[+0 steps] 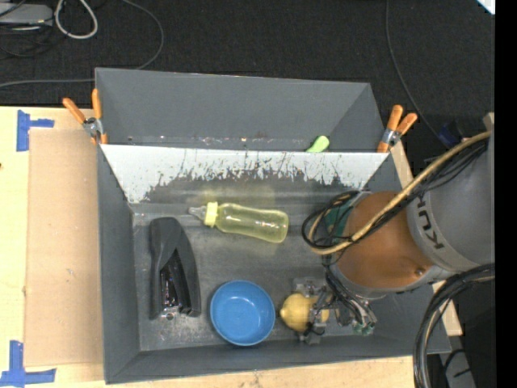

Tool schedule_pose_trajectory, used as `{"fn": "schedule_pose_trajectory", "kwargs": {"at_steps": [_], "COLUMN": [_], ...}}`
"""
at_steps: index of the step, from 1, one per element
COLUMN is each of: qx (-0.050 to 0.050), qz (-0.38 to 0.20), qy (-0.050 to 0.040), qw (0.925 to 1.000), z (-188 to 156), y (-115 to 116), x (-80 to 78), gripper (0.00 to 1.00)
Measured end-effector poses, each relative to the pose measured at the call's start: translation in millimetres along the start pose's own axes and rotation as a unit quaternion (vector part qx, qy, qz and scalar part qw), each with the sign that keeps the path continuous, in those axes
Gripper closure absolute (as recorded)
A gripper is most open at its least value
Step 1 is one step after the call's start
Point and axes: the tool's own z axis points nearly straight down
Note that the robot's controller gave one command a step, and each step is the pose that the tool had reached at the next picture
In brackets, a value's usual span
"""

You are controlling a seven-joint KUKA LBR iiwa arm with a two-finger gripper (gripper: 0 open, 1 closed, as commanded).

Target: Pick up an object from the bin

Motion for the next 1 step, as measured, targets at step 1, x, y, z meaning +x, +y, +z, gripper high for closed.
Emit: {"fn": "schedule_pose_trajectory", "kwargs": {"at_steps": [1], "qx": [0.0], "qz": [0.0], "qy": [0.0], "qw": [1.0], "z": [0.0], "y": [0.0], "x": [0.0], "gripper": [1.0]}}
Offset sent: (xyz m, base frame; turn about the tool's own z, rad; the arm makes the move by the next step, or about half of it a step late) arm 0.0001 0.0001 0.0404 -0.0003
